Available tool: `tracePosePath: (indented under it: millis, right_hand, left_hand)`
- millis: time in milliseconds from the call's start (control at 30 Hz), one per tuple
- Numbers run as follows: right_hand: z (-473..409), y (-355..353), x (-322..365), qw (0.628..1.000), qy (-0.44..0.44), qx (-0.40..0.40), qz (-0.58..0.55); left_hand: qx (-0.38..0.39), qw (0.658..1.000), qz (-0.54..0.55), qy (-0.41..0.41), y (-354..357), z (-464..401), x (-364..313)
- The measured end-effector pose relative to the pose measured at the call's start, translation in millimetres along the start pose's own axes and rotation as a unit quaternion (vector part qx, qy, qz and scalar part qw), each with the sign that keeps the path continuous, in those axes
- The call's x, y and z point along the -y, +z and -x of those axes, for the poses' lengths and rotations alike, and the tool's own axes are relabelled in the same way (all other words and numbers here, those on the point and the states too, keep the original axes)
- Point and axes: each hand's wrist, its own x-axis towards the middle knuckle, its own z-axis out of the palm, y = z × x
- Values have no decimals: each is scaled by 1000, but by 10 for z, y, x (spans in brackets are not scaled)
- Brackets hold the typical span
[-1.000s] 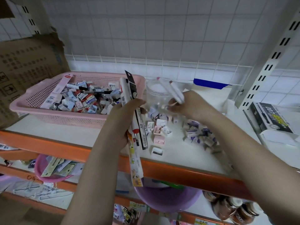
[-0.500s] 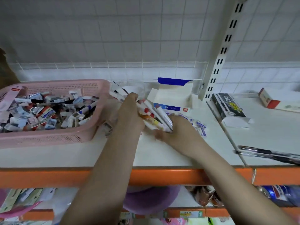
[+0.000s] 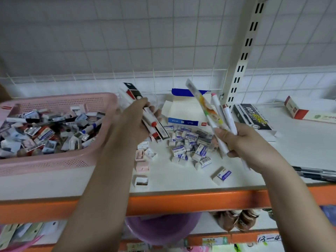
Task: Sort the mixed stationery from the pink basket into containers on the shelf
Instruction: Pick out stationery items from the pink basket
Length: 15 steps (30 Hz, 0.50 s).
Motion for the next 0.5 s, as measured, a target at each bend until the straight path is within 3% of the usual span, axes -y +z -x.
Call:
tracePosePath:
  millis: [100,167,300,500]
  right_hand:
    - [7,203,42,999,-22,3,-38]
    - [19,356,23,997,-75,10,-5]
    - [58,427,-115,976,-160,-90,115]
    - [337,-215,-246,966,-161,-187,79]
  left_hand:
    - [72,996,-42,-43,115,119,224]
    - [105,988,-105,-32,223,209,388]
    - [151,970,-191,3,459,342,633]
    - [183,965,-185,24,1014,478,994]
